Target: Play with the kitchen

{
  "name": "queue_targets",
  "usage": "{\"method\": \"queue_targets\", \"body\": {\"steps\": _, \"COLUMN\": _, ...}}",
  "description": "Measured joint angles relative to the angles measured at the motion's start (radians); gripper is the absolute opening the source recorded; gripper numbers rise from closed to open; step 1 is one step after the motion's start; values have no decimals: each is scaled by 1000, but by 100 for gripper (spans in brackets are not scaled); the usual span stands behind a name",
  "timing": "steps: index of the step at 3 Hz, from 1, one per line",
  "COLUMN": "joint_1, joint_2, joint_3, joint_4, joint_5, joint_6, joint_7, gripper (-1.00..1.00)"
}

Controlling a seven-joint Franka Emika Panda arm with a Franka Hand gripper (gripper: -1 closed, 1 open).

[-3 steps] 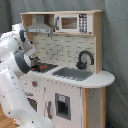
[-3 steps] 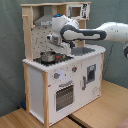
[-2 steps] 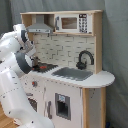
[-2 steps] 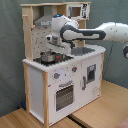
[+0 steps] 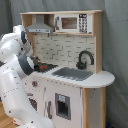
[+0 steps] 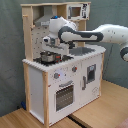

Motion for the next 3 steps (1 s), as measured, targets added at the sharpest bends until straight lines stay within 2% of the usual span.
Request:
{"method": "queue_targets", "body": {"steps": 1, "joint_1": -27, "joint_2": -11, "joint_3": 11, "joint_4": 14, "joint_5": 0, "joint_6": -12, "joint_7": -97, "gripper": 100}}
{"method": "queue_targets", "body": {"steps": 2, "joint_1": -28, "joint_2": -14, "joint_3": 11, "joint_4": 14, "joint_5": 0, "joint_6": -16, "joint_7": -121, "gripper": 100}}
{"method": "queue_targets", "body": {"steps": 3, "joint_1": -28, "joint_2": -14, "joint_3": 11, "joint_4": 14, "joint_5": 0, "joint_6": -16, "joint_7": -122, "gripper": -100}}
